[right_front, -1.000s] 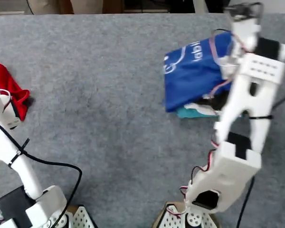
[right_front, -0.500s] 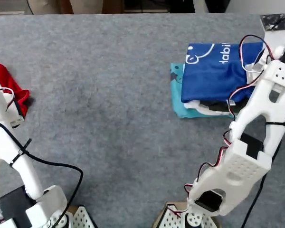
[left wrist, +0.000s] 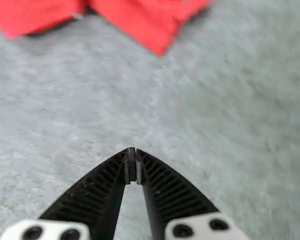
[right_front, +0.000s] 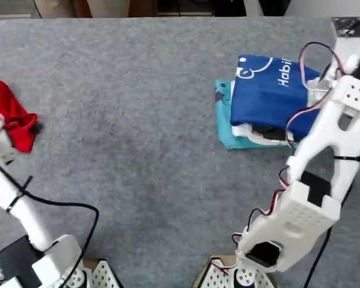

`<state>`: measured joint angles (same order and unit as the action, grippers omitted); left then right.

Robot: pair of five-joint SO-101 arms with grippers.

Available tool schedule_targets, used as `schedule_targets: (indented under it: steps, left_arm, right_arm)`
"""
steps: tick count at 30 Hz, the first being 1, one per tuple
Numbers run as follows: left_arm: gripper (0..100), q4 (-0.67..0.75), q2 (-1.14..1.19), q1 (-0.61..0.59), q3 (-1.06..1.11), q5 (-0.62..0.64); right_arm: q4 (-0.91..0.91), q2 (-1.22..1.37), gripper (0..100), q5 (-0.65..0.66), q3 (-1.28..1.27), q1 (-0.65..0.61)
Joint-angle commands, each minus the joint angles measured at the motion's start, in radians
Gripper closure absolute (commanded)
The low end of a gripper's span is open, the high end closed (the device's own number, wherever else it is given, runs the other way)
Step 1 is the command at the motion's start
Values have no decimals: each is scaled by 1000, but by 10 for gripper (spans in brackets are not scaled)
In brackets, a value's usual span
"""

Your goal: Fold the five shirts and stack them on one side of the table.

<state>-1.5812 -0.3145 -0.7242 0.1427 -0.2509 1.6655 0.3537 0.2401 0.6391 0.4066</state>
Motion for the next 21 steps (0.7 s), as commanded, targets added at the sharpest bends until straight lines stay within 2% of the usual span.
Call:
schedule_targets:
  steps: [1,5,6,9,12,16,21]
  left_arm:
    - [927,48,-25,-114,-78,-57]
    - [830,222,-22,-184,-77,-126]
    - [817,279,-15,-195,-64,-129]
    - [805,466,50,-215,-34,-152]
    - [800,634,179,-233,-25,-176]
    - [800,842,446,-253,-75,-178]
    - [807,873,799,-249,-284,-180]
  right_arm:
    - [69,-82,657,-35,44,-73]
    - [109,-110,959,-43,44,-145]
    - [112,-116,998,-58,41,-159]
    - [115,-122,940,-164,33,-177]
    - [110,-120,963,-245,27,-197]
    - [114,-122,996,-290,5,-255]
    - [114,-128,996,-367,-36,-325]
